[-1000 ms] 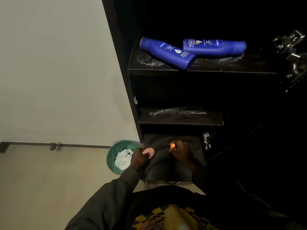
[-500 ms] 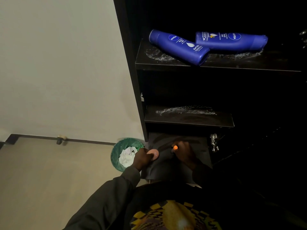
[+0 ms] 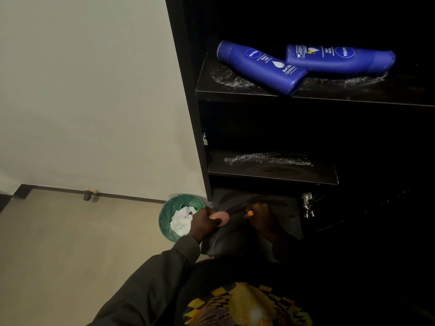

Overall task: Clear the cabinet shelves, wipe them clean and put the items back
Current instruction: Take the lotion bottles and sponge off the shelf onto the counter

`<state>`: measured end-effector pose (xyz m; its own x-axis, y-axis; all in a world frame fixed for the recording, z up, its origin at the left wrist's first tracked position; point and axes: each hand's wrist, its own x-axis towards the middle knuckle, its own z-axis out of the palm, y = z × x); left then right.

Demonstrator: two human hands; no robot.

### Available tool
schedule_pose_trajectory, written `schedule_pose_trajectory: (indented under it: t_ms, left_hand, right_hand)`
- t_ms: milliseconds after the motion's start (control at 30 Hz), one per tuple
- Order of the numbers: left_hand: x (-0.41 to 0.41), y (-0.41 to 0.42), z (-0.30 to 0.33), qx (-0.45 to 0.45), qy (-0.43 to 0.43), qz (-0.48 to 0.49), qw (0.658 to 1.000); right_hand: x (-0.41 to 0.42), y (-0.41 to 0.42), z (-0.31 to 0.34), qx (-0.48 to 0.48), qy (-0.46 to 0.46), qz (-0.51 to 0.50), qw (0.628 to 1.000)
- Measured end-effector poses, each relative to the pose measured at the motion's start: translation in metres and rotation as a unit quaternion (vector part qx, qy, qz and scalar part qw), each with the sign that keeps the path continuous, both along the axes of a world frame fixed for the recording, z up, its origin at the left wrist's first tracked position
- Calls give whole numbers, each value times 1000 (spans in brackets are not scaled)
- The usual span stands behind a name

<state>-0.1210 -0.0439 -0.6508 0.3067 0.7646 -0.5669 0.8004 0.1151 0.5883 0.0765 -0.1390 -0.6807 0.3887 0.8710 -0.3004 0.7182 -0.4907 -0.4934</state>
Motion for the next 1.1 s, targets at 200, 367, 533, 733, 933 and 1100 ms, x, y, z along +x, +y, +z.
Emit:
schedule_pose_trajectory:
  t_ms: [200,367,533,733,933,1100]
  left_hand:
    - [2,-1,1,10,-2,-9,1000]
    - [2,-3,5,59,-15,-20,998]
    - [4,-3,17,142,-39,-46,988]
    - [11,-1,18,193,-68,-107,973]
    - [15,1,15,201,-35,-169,964]
    - [22,0,15,217,-51,-178,958]
  right_hand:
    - [1,-4,-13,11,-19,17,1000]
    - [-3,-2,-6,20,-12,25,999]
    - [1,-2,-12,8,12,-33,999]
    - [11,-8,-36,-4,16,-37,999]
    - [10,-10,-21,19,18,-9,1000]
    - [12,-18,-10,56,12,-27,998]
